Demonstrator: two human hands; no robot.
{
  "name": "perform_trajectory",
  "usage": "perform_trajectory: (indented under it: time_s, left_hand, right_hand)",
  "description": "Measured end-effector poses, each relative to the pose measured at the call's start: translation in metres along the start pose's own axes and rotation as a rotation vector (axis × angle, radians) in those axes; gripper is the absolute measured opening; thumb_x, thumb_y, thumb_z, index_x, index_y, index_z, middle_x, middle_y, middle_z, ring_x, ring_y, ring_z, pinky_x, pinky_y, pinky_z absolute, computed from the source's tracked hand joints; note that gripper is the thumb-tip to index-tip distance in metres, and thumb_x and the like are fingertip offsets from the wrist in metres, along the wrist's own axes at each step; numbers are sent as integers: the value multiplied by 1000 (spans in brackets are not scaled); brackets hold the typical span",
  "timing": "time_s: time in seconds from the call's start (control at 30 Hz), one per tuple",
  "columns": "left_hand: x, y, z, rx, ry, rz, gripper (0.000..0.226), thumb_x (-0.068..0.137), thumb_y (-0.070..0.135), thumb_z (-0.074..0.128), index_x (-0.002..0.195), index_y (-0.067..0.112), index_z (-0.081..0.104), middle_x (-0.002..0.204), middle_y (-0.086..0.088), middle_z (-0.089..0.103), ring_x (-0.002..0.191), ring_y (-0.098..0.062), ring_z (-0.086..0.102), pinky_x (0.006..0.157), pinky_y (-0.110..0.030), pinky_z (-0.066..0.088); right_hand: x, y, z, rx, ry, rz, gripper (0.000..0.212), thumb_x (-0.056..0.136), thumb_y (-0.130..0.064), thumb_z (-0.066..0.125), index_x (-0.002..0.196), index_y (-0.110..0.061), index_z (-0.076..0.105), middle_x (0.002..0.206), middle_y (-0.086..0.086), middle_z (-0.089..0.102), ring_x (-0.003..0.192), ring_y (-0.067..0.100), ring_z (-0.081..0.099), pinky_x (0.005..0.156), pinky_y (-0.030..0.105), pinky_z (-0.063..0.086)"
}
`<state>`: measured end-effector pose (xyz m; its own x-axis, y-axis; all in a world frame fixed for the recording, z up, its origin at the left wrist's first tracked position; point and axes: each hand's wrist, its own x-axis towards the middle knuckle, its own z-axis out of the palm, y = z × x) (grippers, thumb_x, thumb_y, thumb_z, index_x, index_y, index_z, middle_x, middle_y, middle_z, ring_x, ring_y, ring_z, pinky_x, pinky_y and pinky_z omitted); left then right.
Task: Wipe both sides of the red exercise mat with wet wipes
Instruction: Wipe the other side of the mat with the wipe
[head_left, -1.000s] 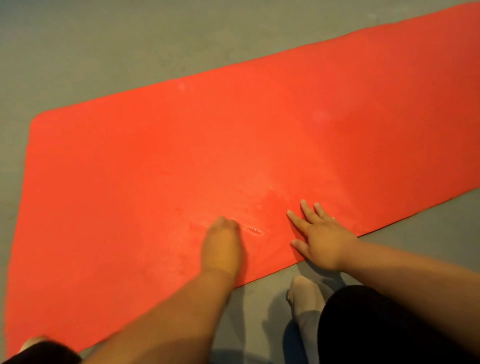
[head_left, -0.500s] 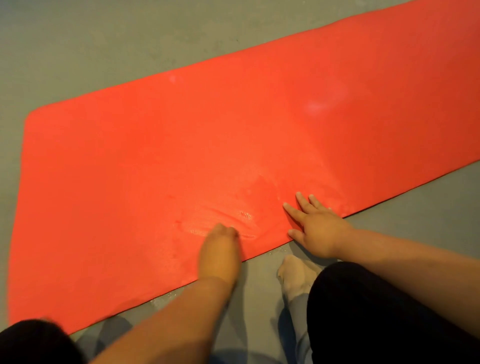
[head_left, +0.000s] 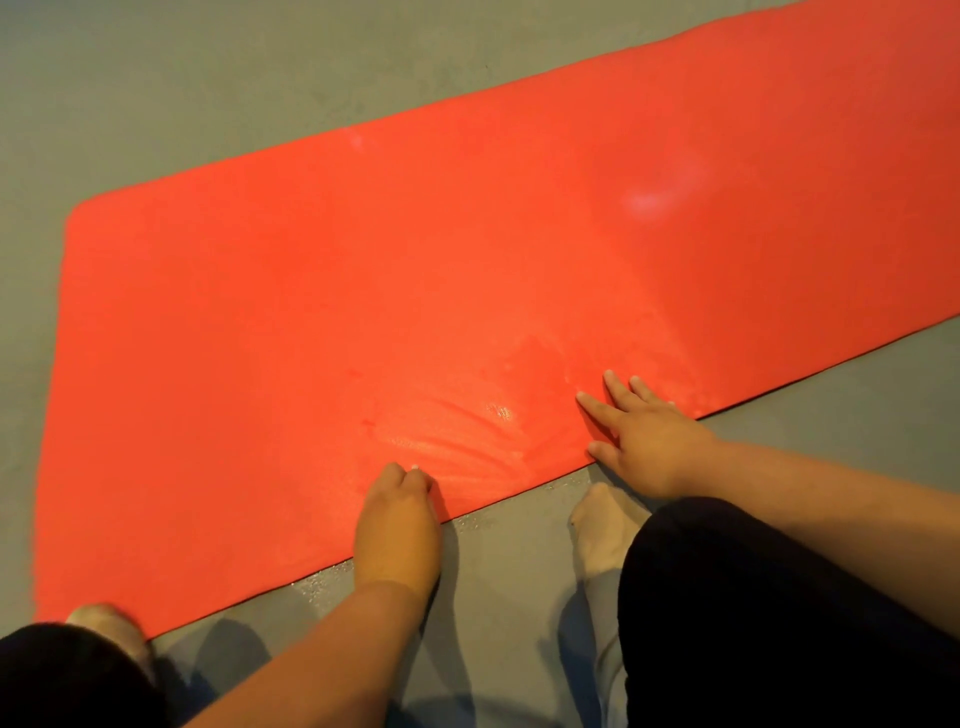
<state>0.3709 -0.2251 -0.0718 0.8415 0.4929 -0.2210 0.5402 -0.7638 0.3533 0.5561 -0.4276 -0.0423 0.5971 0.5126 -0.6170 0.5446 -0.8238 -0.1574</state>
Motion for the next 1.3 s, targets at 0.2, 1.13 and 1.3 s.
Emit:
perform_trajectory:
  time_s: [0.2, 1.13, 1.3]
  left_hand:
    - [14, 65, 19, -140, -91, 267, 23, 94, 11, 51, 112, 17, 64, 104, -5, 59, 96, -27, 57, 75, -32, 40]
    - [50, 23, -38, 108, -286, 372, 45, 95, 24, 53, 140, 21, 43, 156, 5, 24, 146, -18, 15, 114, -26, 17]
    - [63, 32, -31, 130, -295, 394, 44, 99, 27, 42, 143, 21, 39, 159, 0, 19, 147, -20, 14, 116, -27, 12]
  right_hand:
    - [-1, 0, 2, 39, 27, 0, 64, 97, -48, 37, 149, -40, 1, 159, -1, -14, 146, 24, -10, 117, 50, 10]
    - [-3, -17, 1, 152, 303, 169, 12, 89, -27, 56, 89, -16, 62, 96, 10, 68, 94, 29, 62, 72, 29, 43]
    - [2, -75, 15, 82, 156, -201, 9, 90, -24, 52, 91, -18, 58, 100, 9, 64, 94, 30, 59, 68, 29, 37]
